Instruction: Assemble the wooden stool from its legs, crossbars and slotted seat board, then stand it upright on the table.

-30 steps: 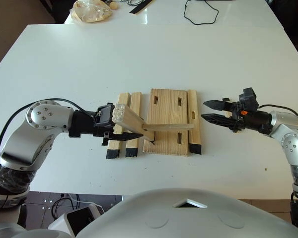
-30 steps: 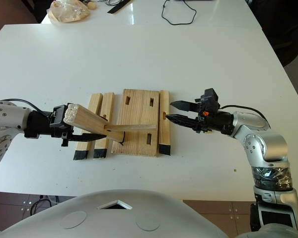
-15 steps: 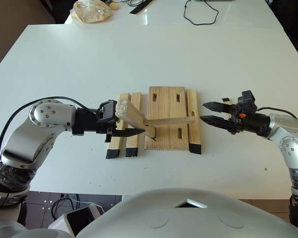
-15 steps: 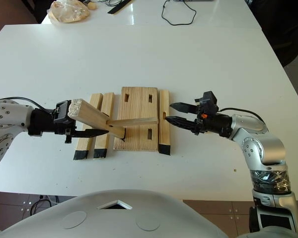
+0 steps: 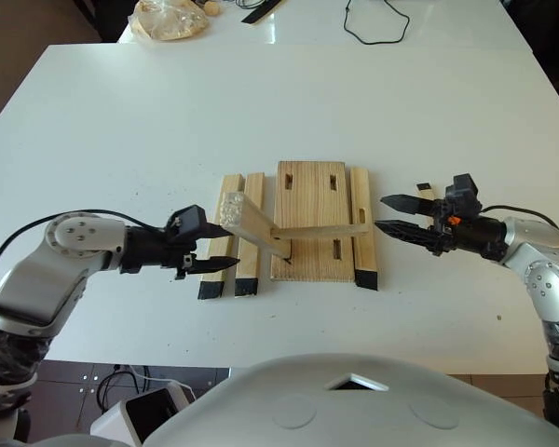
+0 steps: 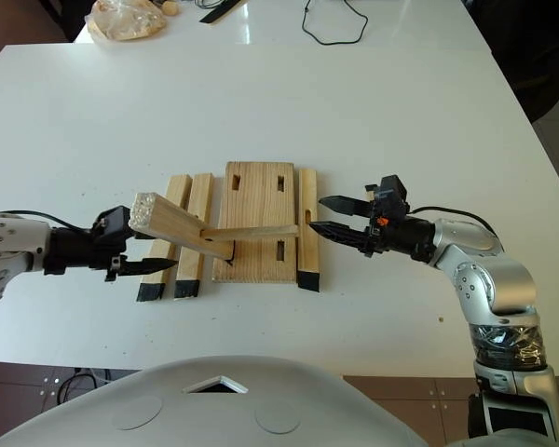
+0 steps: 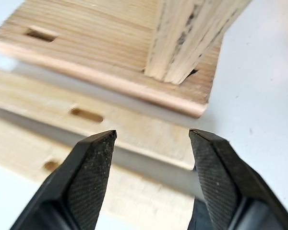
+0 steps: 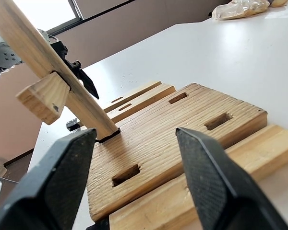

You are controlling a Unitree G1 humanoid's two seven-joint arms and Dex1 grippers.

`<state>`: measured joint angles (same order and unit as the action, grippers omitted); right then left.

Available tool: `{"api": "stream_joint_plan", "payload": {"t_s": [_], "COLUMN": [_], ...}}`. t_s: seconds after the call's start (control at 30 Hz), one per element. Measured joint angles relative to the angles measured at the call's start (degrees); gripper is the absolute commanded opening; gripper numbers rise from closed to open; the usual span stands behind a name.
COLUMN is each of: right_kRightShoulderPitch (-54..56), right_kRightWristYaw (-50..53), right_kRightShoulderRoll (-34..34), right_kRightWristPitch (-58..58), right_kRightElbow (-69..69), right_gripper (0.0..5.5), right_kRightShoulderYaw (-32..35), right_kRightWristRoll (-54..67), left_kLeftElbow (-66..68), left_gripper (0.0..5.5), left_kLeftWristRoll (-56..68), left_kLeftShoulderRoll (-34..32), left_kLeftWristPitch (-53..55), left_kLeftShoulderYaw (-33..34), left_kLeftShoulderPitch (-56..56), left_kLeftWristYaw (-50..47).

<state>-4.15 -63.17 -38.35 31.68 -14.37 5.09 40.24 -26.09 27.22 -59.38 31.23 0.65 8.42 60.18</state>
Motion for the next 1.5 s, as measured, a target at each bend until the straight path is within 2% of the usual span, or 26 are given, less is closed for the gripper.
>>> {"api": "stream_joint_plan", "payload": {"t_s": [0.17, 0.23, 0.8, 1.07, 1.23, 1.5], "right_kRightShoulderPitch": [-4.3, -5.8, -7.9, -8.5, -8.5, -8.6], "right_kRightWristYaw": [1.9, 2.8, 5.5, 6.1, 6.6, 6.7], "right_kRightShoulderRoll": [0.1, 0.2, 1.6, 1.6, 1.7, 1.8], "right_kRightWristPitch": [-0.6, -0.9, -2.4, -2.5, -2.7, -3.8], "right_kRightElbow": [-2.7, -3.8, -5.2, -5.7, -5.9, -5.9], "right_gripper": [3.04, 3.04, 3.04, 3.04, 3.04, 3.04], "right_kRightShoulderYaw": [2.1, 2.5, 3.8, 4.0, 3.6, 2.5], "right_kRightWristRoll": [0.0, 0.1, -0.2, -0.2, -0.4, -1.8], "left_kLeftElbow": [-7.6, -10.2, -13.1, -9.8, -0.3, 3.0], "left_gripper": [2.82, 2.82, 2.82, 2.82, 2.82, 2.82], "left_kLeftWristRoll": [-0.2, 0.0, -2.5, -3.6, -4.6, -2.1], "left_kLeftShoulderRoll": [-0.3, 1.7, 10.8, 10.3, 8.1, 8.0], "left_kLeftWristPitch": [4.1, 7.2, 17.7, 14.2, 12.1, 12.9], "left_kLeftShoulderYaw": [5.2, 6.4, 5.4, 5.3, 7.3, 10.0], "left_kLeftShoulderPitch": [8.2, 10.2, 13.6, 14.0, 12.4, 8.3], "left_kLeftWristYaw": [-5.1, -8.9, -25.3, -24.6, -21.0, -17.2]}}
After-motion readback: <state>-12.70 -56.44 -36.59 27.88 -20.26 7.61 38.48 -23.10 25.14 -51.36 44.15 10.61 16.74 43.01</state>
